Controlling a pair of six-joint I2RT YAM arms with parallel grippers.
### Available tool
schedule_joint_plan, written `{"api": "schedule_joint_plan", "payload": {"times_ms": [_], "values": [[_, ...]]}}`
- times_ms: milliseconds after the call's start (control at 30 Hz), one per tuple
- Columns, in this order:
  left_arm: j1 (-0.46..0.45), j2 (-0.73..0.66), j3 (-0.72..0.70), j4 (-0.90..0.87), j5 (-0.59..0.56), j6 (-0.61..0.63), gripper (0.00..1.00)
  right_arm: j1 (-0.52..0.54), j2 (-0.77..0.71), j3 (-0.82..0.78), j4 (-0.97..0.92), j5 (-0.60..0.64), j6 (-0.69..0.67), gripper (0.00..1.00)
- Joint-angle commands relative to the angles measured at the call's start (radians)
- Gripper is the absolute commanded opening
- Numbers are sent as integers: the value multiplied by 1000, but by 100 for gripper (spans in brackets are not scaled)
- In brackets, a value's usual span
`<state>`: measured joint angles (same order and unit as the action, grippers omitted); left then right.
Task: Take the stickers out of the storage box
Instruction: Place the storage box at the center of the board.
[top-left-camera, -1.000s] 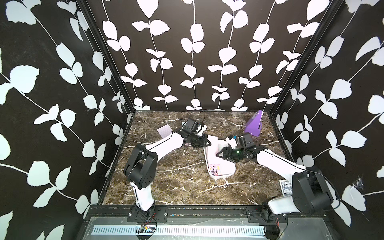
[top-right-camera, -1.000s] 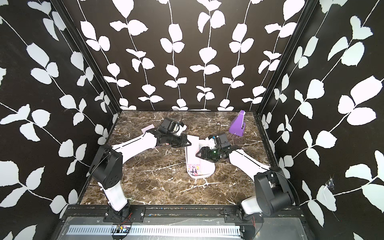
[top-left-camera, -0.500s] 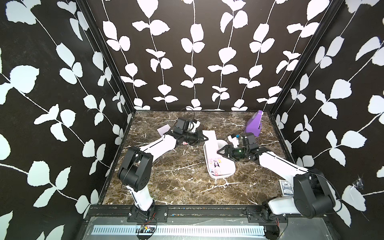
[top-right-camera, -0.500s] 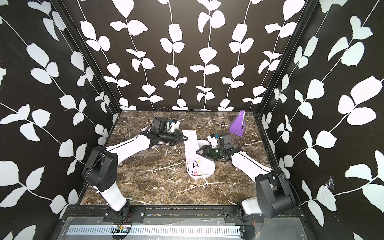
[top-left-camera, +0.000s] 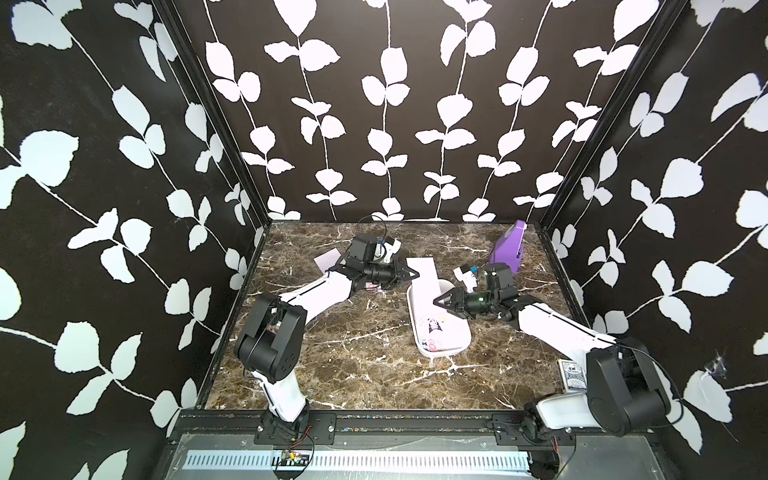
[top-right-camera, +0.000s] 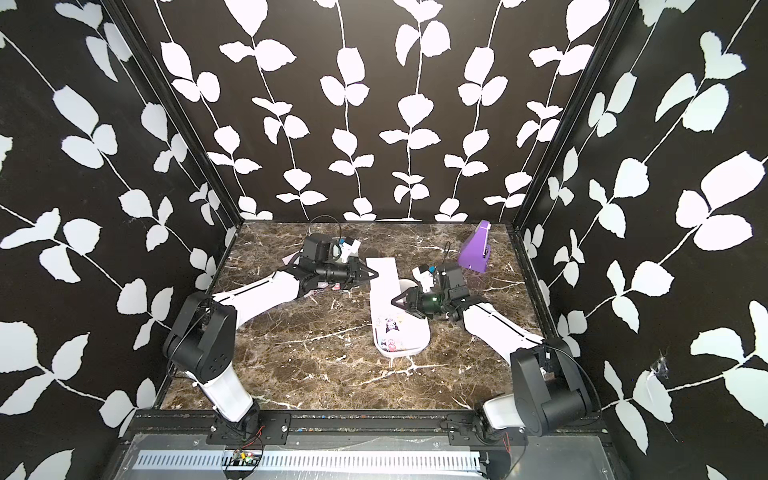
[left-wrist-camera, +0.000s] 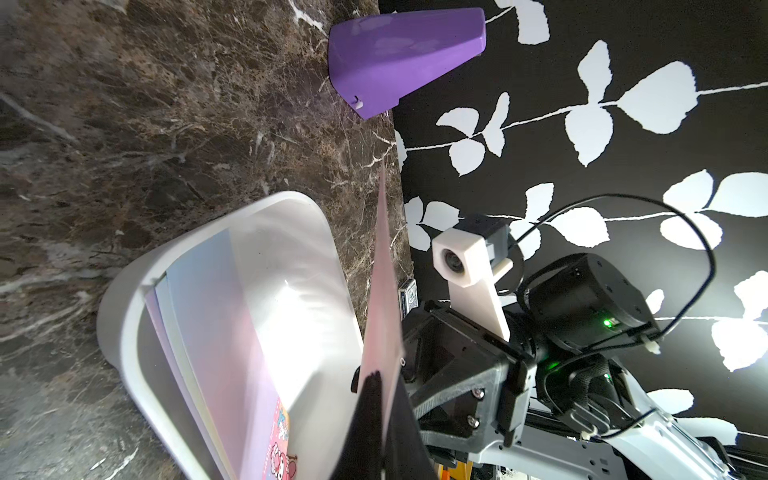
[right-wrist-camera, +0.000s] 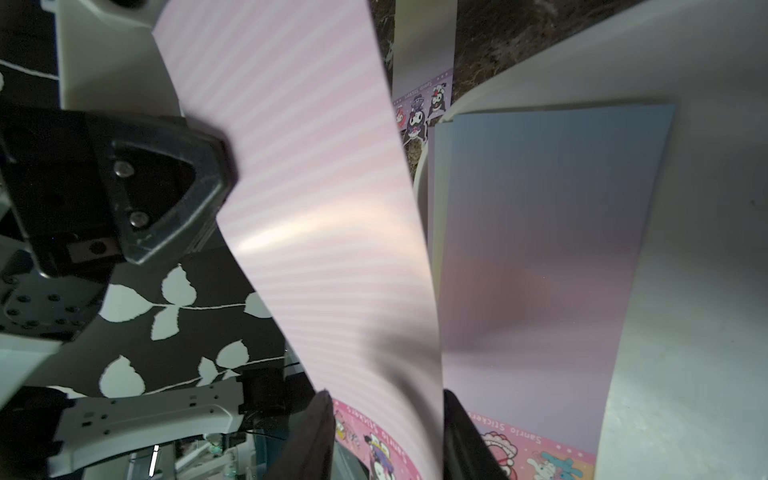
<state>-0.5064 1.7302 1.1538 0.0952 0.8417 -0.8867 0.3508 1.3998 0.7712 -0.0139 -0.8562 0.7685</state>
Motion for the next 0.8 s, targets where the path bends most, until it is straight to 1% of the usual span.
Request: {"api": "schedule_joint_plan", "payload": {"times_ms": [0,67,167,267,433,667,733,767], "values": [[6,-15,-14,3,6,12,0,0,-25,-19,56,-49,11,23],[8,-16,-14,-16,-1,24,1,0,-31,-19,54,-51,9,18],[9,-17,-17,-30,-6,34,1,0,-36,-18,43,-52,6,8],[12,-17,-18,-42,-11,43,5,0,-37,-18,37,-53,5,0],[18,-22,-17,-69,-19,60,12,0,-35,-15,34,-52,1,0],[26,-31,-10,-98,-28,79,16,0,-30,-3,21,-51,-4,0],[29,-33,-5,-107,-27,85,20,1,-30,2,14,-52,-8,0],[31,-33,-6,-114,-29,88,24,0,-30,3,14,-52,-6,0]]}}
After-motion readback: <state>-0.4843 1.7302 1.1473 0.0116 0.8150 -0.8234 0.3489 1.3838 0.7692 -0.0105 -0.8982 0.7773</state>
